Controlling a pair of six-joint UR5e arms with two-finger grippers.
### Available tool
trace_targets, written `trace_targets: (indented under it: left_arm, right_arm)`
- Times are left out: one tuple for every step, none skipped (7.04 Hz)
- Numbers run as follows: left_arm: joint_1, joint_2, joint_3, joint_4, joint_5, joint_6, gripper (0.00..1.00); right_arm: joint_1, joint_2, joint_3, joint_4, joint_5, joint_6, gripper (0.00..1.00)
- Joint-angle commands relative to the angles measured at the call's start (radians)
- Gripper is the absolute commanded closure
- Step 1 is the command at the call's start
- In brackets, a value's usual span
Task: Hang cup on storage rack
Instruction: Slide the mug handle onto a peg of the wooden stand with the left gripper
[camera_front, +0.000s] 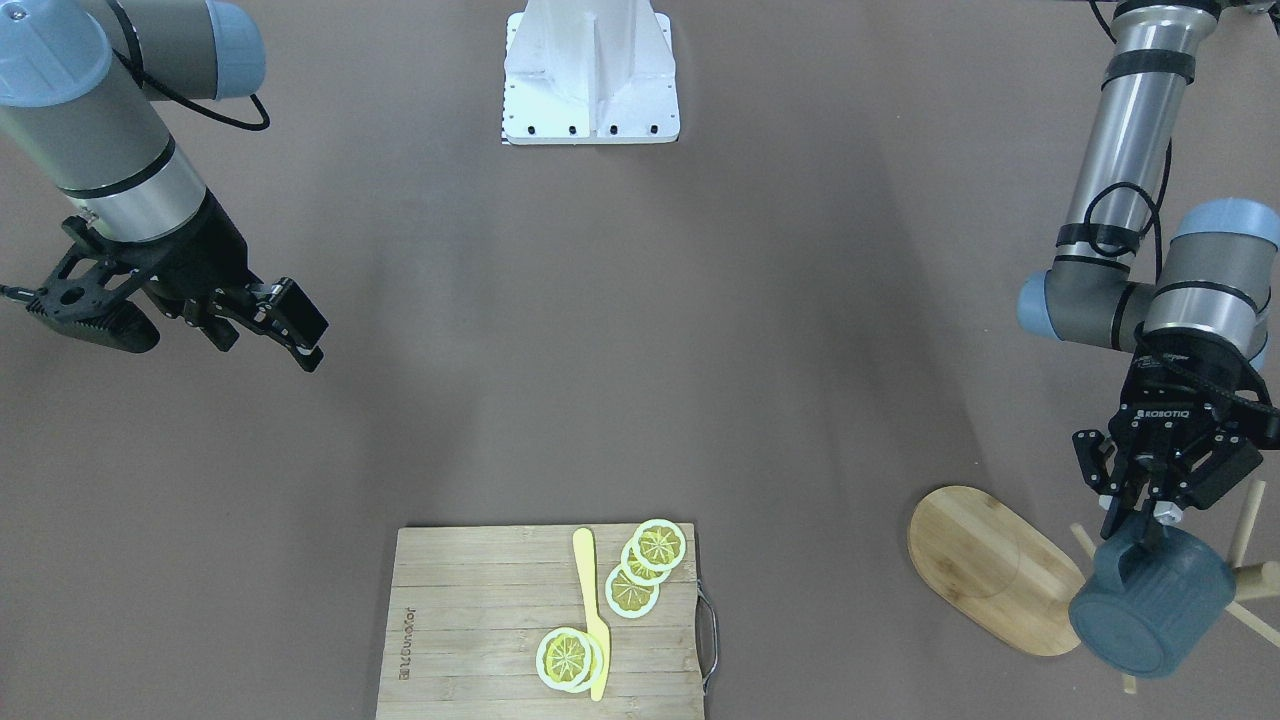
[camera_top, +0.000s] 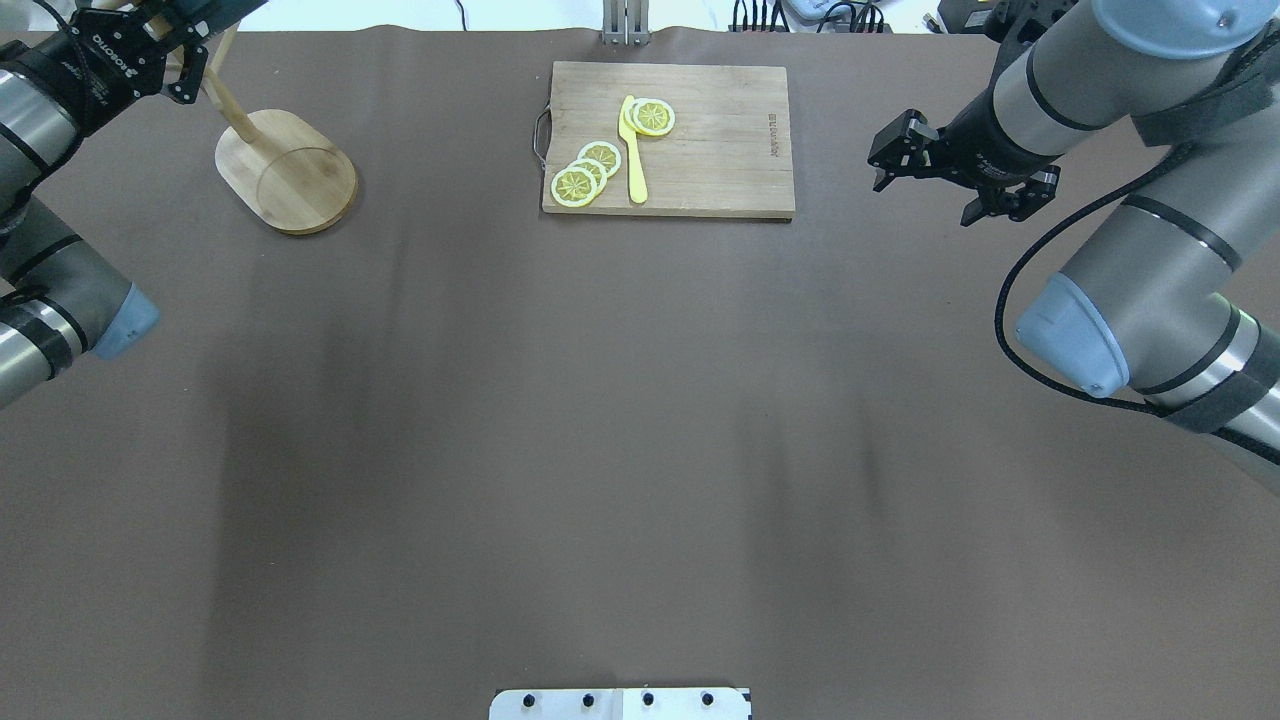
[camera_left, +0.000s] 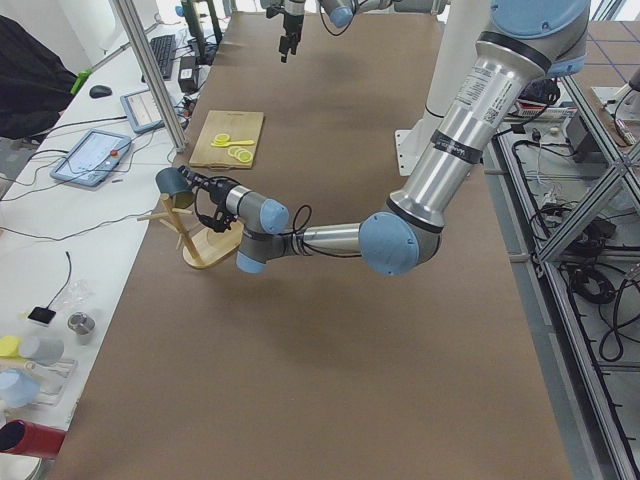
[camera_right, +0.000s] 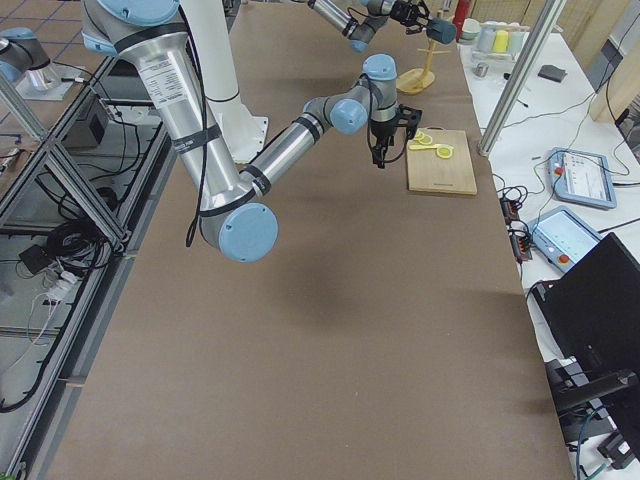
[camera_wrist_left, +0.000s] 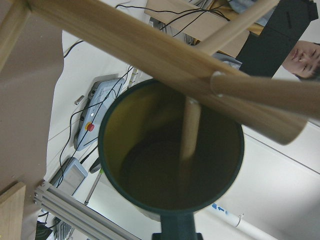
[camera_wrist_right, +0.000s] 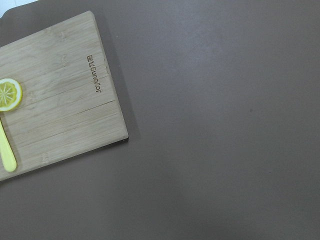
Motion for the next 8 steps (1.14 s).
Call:
trace_targets:
  left_arm:
    - [0.0,0.002,0.001,0.0,-0.001,-0.007,1.0]
    - [0.0,0.002,0.001,0.002,-0.001,-0.007,0.78]
    - [0.002,0.002,-0.001,0.021,-0.001,-0.005,0.37]
    - [0.002,0.002,-0.002,0.035,-0.002,-0.004,0.02]
    - [0.0,0.0,-0.002,0.037,-0.002,-0.004,0.02]
    - [-0.001,0.0,-0.002,0.037,-0.002,-0.007,0.02]
    - [-0.006,0.002,-0.001,0.039,-0.004,-0.01,0.02]
    - [-0.02,0.002,-0.001,0.042,-0.011,-0.02,0.02]
  right_arm:
    - [-0.002,0.001,0.0,0.0,0.0,0.0,0.0]
    - [-0.002,0.001,0.0,0.0,0.0,0.0,0.0]
    - [-0.002,-0.001,0.0,0.0,0.0,0.0,0.0]
    - [-0.002,-0.001,0.0,0.0,0.0,0.0,0.0]
    - [-0.004,-0.001,0.0,0.0,0.0,0.0,0.0]
    - [-0.004,0.001,0.0,0.0,0.0,0.0,0.0]
    - [-0.004,0.001,0.0,0.0,0.0,0.0,0.0]
    - [-0.004,-0.001,0.0,0.0,0.0,0.0,0.0]
